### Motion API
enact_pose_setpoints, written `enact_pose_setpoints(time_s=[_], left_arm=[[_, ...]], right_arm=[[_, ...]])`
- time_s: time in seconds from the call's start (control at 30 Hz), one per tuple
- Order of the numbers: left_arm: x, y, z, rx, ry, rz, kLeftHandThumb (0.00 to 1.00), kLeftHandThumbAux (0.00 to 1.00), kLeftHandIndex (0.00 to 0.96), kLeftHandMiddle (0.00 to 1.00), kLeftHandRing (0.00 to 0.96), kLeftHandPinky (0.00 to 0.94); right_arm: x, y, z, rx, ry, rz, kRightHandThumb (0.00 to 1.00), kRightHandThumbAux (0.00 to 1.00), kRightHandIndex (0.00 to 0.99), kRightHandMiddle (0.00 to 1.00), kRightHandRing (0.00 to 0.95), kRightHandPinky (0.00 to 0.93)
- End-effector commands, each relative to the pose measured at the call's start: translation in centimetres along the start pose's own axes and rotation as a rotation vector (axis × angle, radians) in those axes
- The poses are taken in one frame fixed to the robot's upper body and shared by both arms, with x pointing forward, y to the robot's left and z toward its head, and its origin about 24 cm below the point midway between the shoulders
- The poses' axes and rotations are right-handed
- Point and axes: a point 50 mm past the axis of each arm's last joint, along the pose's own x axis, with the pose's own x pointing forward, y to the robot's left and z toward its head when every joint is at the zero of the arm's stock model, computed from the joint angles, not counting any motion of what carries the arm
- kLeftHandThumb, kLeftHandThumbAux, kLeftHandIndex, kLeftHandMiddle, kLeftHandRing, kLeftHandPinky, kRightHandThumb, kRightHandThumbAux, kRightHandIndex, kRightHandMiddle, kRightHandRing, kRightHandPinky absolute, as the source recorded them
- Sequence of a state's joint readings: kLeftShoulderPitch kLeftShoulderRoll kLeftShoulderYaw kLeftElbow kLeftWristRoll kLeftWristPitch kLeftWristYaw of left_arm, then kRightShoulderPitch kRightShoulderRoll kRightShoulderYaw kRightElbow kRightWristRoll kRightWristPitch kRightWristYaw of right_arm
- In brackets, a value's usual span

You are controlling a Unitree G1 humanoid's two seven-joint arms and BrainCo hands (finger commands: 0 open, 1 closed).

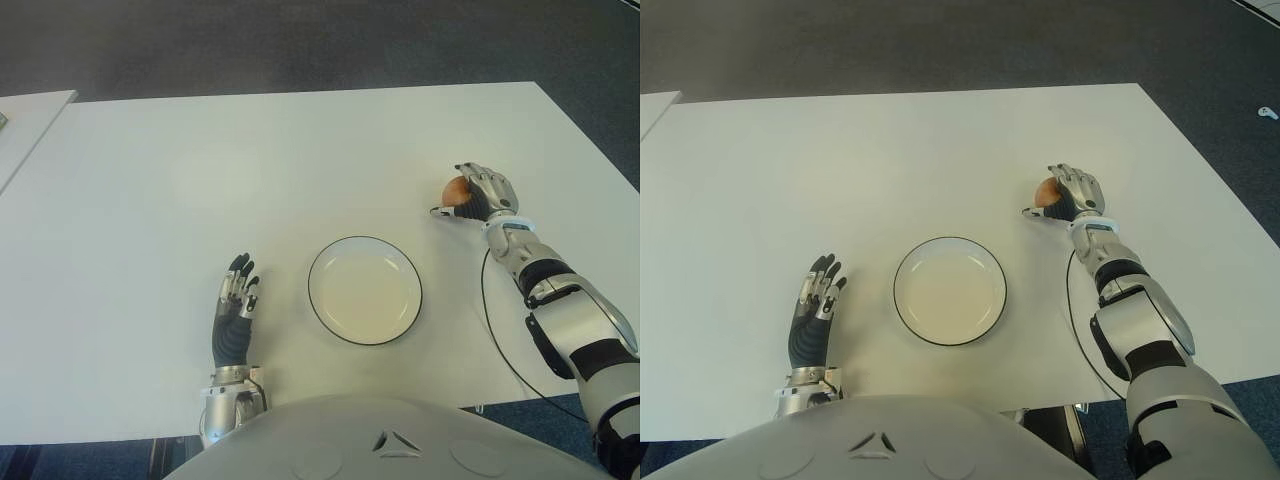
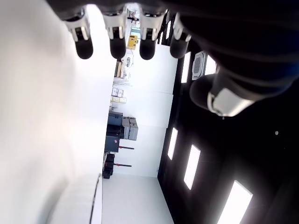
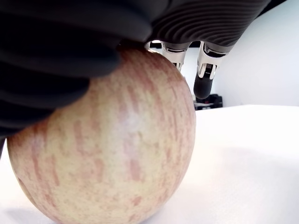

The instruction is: Put the apples into the plate.

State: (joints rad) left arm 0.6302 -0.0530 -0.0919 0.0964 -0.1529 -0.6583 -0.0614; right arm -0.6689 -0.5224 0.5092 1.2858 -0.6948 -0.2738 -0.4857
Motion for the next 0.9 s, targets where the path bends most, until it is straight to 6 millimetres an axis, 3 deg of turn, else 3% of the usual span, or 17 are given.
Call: enact_pose_setpoints(time_s=[0.03, 0.1, 0.2, 0.23, 0.3, 0.4, 0.9], left_arm=[[-0.64, 0.64, -1.18, -0.018, 0.086, 0.010, 0.118, 0.477, 0.067, 0.035, 0.000, 0.003], [-0.63, 0.67, -1.22, -0.022, 0.085, 0.010, 0.122, 0.479, 0.064, 0.034, 0.000, 0.005], [-0.61, 0.69, -1.23, -0.018, 0.079, 0.002, 0.122, 0.481, 0.062, 0.034, 0.000, 0.010], [-0.61, 0.69, -1.23, -0.016, 0.077, 0.000, 0.121, 0.482, 0.063, 0.034, 0.000, 0.012], [-0.61, 0.67, -1.21, -0.014, 0.075, -0.002, 0.119, 0.482, 0.065, 0.035, 0.001, 0.016], [-0.58, 0.61, -1.23, -0.015, 0.073, -0.004, 0.118, 0.480, 0.068, 0.038, 0.004, 0.022], [-0.48, 0.24, -1.12, 0.011, 0.051, -0.017, 0.105, 0.488, 0.071, 0.031, 0.000, 0.015]], right_arm=[[-2.12, 3.79, 0.31, 0.027, 0.005, 0.121, 0.238, 0.525, 0.332, 0.357, 0.338, 0.313], [-2.12, 3.73, 0.24, 0.028, 0.011, 0.109, 0.267, 0.577, 0.429, 0.457, 0.444, 0.416], [-2.09, 3.56, 0.15, 0.026, 0.016, 0.085, 0.298, 0.625, 0.498, 0.534, 0.520, 0.482], [-2.08, 3.52, 0.14, 0.025, 0.018, 0.078, 0.437, 0.659, 0.474, 0.563, 0.546, 0.500], [-2.03, 3.38, 0.16, 0.034, 0.018, 0.063, 0.561, 0.688, 0.454, 0.599, 0.577, 0.527], [-1.94, 3.21, 0.17, 0.050, 0.019, 0.052, 0.651, 0.708, 0.441, 0.638, 0.608, 0.569], [-1.70, 2.85, -0.01, 0.094, 0.047, 0.048, 0.699, 0.718, 0.436, 0.675, 0.637, 0.614]])
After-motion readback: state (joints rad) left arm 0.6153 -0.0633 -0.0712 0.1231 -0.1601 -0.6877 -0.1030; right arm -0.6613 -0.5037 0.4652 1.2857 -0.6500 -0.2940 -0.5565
